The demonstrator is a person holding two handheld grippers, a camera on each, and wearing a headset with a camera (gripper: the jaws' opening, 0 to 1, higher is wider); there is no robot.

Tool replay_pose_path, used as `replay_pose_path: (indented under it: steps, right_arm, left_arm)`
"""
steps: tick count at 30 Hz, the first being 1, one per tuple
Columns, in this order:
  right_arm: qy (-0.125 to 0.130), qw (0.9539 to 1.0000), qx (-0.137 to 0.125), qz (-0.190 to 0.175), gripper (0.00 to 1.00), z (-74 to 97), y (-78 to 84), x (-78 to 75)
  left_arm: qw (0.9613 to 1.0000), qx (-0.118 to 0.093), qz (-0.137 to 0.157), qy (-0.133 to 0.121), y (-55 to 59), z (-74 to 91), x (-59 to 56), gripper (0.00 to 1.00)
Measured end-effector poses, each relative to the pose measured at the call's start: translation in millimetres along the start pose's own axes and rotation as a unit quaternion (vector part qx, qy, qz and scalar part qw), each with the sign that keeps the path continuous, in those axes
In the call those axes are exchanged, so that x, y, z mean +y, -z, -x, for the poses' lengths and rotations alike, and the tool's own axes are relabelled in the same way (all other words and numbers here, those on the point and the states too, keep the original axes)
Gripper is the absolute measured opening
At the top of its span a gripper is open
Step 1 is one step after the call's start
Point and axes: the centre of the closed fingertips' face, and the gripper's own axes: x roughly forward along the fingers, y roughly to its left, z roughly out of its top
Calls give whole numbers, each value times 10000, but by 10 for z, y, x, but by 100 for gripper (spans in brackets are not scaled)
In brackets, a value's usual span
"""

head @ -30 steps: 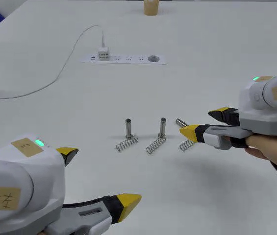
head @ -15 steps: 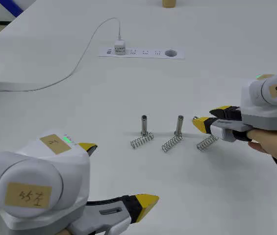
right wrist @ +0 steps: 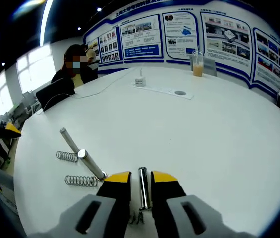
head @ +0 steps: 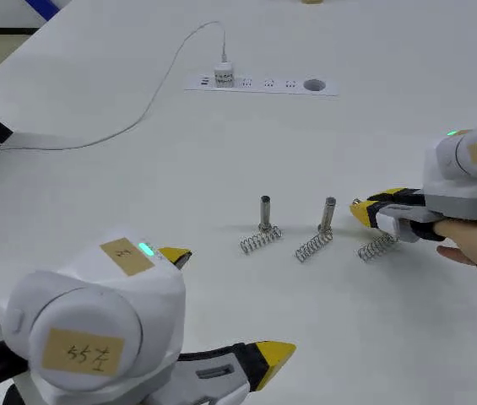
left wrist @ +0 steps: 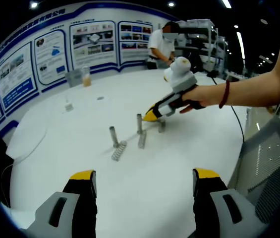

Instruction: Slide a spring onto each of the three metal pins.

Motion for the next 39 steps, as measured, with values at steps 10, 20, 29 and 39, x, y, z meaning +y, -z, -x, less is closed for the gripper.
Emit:
replay_pose_path:
  steps: [10, 20, 29, 39]
  right_arm:
    - [84, 9999, 142, -5, 12, -75, 32, -32]
    - [99, 9992, 388, 95, 9, -91, 18, -54]
    - [112, 9995, 239, -167, 9, 13, -91, -60]
    - [131, 9998, 119, -82, 9, 189, -183, -12]
  left_arm:
    - [10000, 50, 9, -10, 33, 8, 5, 80]
    - [9999, -112, 127, 22, -50, 39, 11, 81]
    - [9999, -7, 115, 26, 6, 50, 33, 82]
    - [10000, -34, 53, -5, -18, 75, 50, 82]
